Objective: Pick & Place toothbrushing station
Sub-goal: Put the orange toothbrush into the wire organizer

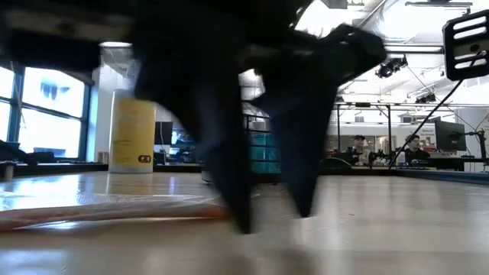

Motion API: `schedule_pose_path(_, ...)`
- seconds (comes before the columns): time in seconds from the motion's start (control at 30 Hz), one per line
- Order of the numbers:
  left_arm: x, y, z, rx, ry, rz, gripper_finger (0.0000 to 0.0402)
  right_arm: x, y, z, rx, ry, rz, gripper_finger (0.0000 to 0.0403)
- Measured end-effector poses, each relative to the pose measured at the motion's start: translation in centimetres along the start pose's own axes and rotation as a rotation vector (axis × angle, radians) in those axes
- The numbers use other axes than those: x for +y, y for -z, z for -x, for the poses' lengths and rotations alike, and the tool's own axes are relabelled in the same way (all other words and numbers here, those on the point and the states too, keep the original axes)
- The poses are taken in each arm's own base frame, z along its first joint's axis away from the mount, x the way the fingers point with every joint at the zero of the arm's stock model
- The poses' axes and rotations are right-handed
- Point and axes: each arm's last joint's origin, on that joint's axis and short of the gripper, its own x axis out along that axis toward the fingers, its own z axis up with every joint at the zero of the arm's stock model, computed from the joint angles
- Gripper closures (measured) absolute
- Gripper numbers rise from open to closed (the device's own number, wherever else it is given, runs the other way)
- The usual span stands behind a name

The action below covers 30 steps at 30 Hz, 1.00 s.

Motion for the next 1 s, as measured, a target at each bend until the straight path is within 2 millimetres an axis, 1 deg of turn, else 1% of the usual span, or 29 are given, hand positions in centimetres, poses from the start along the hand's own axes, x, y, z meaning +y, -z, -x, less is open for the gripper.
schedule_pose_path(0.07,-0.5,0.4,0.0,0.062,0.008,-0.003,0.0261,0.0,0.0,0.0,0.001,0.000,-0.004,0.0270)
schedule_pose_path(0.2,-0.8,1.3,0.1,0.189,-0.013,-0.024,0.0261,0.0,0.0,0.0,0.004,0.000,-0.001,0.0270)
schedule_pose_path(0.3,-1.0,1.8,0.3,0.242,0.015,-0.033,0.0261,0.0,0.1,0.0,0.007,0.001,0.001,0.0270)
schedule_pose_path(0.57,-1.5,2.4,0.4,0.289,0.096,-0.035,0.0261,0.0,0.1,0.0,0.011,-0.001,-0.006,0.0270)
schedule_pose_path(0.7,-1.2,2.4,0.4,0.269,0.099,-0.031,0.0261,0.0,0.1,0.0,0.009,-0.001,-0.018,0.0270)
schedule_pose_path(0.77,-1.0,2.2,0.3,0.249,0.081,0.013,0.0261,0.0,0.1,0.0,0.008,-0.001,-0.029,0.0270)
schedule_pose_path(1.0,-0.8,2.1,0.3,0.264,-0.047,0.322,0.0261,0.0,0.1,0.0,0.015,-0.001,-0.035,0.0270)
